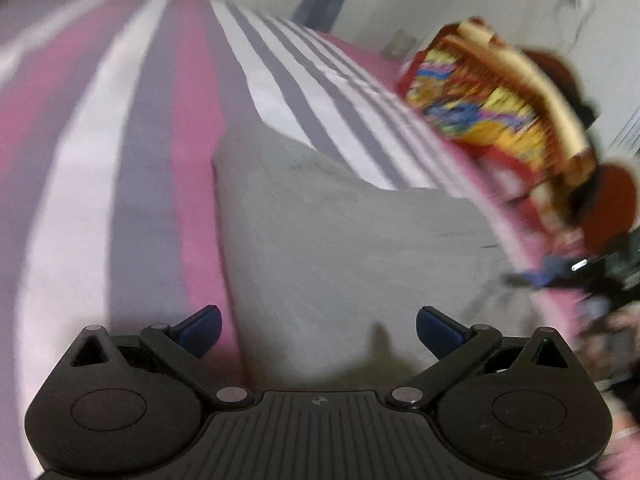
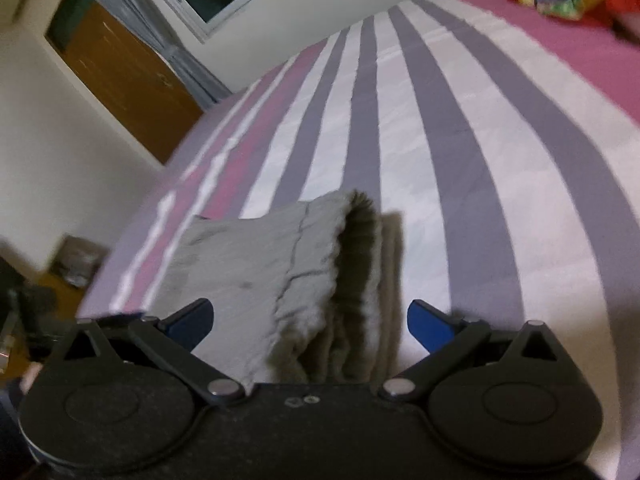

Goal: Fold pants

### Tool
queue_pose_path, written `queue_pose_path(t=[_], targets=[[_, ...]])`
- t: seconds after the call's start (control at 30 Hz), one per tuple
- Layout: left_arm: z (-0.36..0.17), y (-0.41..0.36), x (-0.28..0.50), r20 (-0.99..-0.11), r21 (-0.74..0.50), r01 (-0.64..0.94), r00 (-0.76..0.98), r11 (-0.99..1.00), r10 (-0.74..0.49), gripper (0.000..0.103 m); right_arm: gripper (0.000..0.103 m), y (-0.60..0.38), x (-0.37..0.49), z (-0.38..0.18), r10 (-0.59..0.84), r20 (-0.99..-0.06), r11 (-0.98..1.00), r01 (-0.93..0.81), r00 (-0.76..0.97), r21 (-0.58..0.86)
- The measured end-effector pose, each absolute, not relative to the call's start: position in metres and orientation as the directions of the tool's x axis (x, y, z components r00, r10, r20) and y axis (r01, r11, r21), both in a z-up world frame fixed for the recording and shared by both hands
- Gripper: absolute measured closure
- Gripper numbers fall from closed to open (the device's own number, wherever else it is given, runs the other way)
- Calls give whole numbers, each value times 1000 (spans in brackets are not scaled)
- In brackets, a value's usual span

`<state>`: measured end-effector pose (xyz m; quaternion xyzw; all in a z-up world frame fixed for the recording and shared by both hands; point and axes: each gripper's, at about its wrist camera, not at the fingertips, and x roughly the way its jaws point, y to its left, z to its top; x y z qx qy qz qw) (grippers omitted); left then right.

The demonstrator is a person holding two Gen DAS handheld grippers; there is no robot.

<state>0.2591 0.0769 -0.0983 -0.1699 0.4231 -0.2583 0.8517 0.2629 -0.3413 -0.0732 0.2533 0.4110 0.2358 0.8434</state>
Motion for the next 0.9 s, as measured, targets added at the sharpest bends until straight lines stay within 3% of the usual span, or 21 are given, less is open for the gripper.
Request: queue_pose_path(t=[0.13, 0.2, 0.27, 0.4, 0.43, 0.47, 0.5, 0.7, 0.8, 0.9], targets=[[-119, 99, 261, -564, -652, 280, 442, 705, -698, 1, 0, -361, 260, -92, 686, -509, 659, -147, 521, 738], [-131, 106, 263, -522, -709, 271, 418, 651, -743, 9, 1, -367, 262, -105, 722, -479, 603, -114, 500, 790], [-143, 112, 266, -483, -757, 262, 393, 599, -782, 27, 1, -370, 265, -119, 749, -461, 567, -100, 476, 818], [-168, 115, 275, -413, -824, 261, 332, 503, -848, 44, 0, -371, 276, -133, 798, -392, 495, -128, 457, 859], [-175, 114, 279, -402, -834, 261, 315, 485, -860, 53, 2, -371, 279, -133, 809, -376, 479, -137, 452, 867], [-180, 115, 283, -394, -842, 261, 299, 472, -869, 62, 4, -370, 283, -135, 821, -362, 465, -149, 441, 873], [-185, 115, 287, -378, -855, 259, 283, 450, -881, 63, 9, -368, 287, -136, 825, -366, 467, -153, 430, 871], [-199, 106, 306, -282, -896, 288, 220, 339, -934, 66, 30, -355, 318, -147, 850, -380, 467, -189, 366, 864], [-200, 99, 313, -270, -895, 304, 215, 327, -939, 72, 48, -341, 331, -153, 853, -388, 474, -209, 349, 855], [-196, 98, 312, -251, -891, 324, 233, 318, -940, 76, 53, -338, 336, -155, 865, -362, 449, -210, 348, 869]])
